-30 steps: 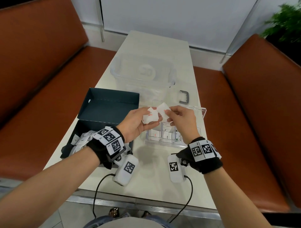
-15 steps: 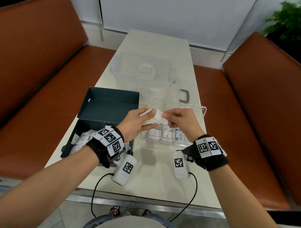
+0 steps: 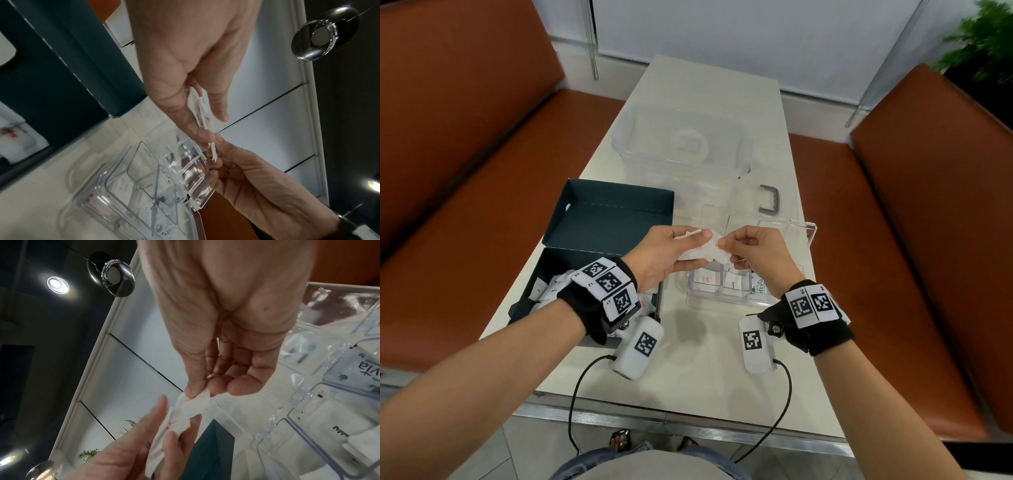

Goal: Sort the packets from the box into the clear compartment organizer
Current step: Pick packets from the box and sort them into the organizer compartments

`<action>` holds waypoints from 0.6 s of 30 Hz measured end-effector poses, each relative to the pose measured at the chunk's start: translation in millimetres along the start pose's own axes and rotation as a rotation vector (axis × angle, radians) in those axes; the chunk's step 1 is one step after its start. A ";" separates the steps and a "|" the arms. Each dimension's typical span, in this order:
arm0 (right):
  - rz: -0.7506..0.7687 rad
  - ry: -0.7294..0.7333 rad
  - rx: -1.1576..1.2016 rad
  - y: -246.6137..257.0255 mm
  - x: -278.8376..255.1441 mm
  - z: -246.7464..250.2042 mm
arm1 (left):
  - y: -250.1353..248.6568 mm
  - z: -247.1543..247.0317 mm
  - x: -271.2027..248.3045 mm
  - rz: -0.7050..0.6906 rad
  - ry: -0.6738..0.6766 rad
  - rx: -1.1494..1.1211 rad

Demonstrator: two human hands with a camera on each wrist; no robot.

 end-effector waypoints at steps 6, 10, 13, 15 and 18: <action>0.060 -0.024 -0.133 8.1 4.7 -2.4 | 0.3 7.7 2.2 -0.031 -0.019 0.166; 0.159 0.052 -0.422 25.9 6.3 -13.0 | -3.6 6.0 5.9 -0.064 0.047 0.276; 0.122 0.065 -0.402 32.8 13.7 -10.1 | -6.7 10.4 8.7 -0.073 0.003 0.251; 0.066 0.022 -0.303 31.7 22.8 -4.0 | -8.8 16.0 10.4 -0.075 -0.048 0.214; 0.048 -0.095 -0.323 21.6 36.1 -2.6 | -9.6 26.7 11.4 -0.075 -0.117 0.196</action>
Point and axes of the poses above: each hand's wrist, its own x-axis towards the middle knuckle, its own z-axis out of the back of the hand, y = z × x, the point moved 5 cm from there along x, towards the middle knuckle, and after that the axes turned 15 degrees about -z, right-handed, at the moved point
